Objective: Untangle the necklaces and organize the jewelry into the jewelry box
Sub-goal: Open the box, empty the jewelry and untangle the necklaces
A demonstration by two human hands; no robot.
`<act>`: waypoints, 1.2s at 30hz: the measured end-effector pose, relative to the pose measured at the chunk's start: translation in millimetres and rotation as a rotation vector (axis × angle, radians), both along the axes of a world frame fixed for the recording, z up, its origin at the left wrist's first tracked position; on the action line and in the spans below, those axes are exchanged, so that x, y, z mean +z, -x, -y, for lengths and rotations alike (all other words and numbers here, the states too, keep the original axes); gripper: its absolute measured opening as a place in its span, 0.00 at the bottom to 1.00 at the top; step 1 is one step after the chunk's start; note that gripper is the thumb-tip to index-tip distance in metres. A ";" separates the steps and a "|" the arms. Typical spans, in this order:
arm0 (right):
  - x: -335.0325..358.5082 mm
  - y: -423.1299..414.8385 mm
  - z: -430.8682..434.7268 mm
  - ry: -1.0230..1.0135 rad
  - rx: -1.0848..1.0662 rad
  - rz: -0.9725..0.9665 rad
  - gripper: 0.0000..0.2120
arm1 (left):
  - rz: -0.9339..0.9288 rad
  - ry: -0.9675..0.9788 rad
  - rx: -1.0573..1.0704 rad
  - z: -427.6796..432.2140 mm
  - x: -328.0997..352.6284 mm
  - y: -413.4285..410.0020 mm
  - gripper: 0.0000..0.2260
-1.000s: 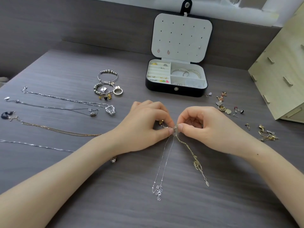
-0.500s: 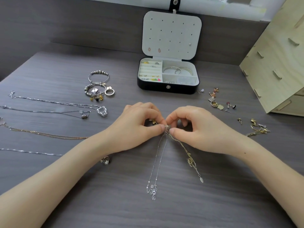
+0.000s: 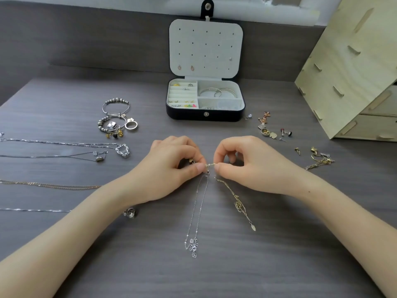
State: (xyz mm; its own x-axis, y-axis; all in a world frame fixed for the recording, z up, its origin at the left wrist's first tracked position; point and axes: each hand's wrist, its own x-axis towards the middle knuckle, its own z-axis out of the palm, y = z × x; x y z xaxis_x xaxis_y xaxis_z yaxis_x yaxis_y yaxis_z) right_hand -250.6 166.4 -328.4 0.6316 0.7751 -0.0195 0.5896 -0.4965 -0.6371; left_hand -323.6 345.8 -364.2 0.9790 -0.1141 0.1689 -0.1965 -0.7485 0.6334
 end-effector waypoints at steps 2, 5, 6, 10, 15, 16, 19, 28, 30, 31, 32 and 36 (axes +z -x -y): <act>0.1 2.7 -1.8 -0.011 -0.016 -0.020 0.06 | 0.025 -0.061 -0.012 0.1 -1.7 0.4 0.06; 0.8 7.1 -4.4 -0.065 -0.045 -0.102 0.07 | 0.041 -0.101 -0.020 -0.1 -3.0 1.2 0.04; 1.5 8.0 -4.4 -0.082 -0.058 -0.146 0.07 | 0.043 -0.102 -0.021 0.1 -3.2 1.5 0.04; 5.0 12.5 -2.0 -0.115 -0.121 -0.317 0.08 | 0.070 -0.110 -0.018 0.9 -3.5 2.4 0.04; 14.3 21.2 12.0 -0.030 -0.124 -0.394 0.04 | 0.107 -0.127 -0.029 0.0 -4.4 4.2 0.05; 17.3 23.3 15.6 -0.006 -0.113 -0.399 0.02 | 0.114 -0.125 -0.033 -0.2 -4.5 4.7 0.05; 23.5 28.4 25.9 0.080 -0.068 -0.353 0.03 | 0.132 -0.121 -0.048 -0.2 -4.4 5.7 0.05; 32.2 36.8 37.3 0.166 0.140 -0.391 0.09 | 0.197 -0.135 -0.086 0.3 -1.4 7.4 0.05; 31.8 33.7 36.4 0.157 0.131 -0.380 0.11 | 0.203 -0.128 -0.090 -0.5 -0.2 7.8 0.05; 31.3 31.2 35.8 0.140 0.109 -0.352 0.11 | 0.203 -0.121 -0.092 -0.6 0.5 8.1 0.04; 30.7 28.5 34.9 0.131 0.088 -0.311 0.11 | 0.200 -0.114 -0.093 -0.6 1.0 8.4 0.04; 30.7 22.9 29.1 0.212 0.094 -0.173 0.08 | 0.179 -0.110 -0.097 -1.9 1.9 9.5 0.09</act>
State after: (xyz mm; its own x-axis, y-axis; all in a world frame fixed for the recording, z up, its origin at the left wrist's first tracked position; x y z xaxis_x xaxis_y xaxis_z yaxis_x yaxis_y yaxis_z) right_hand -273.5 137.4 -297.8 0.5305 0.7971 -0.2886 0.5307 -0.5777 -0.6201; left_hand -333.2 347.7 -362.3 0.9181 -0.2338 0.3201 -0.3730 -0.7828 0.4980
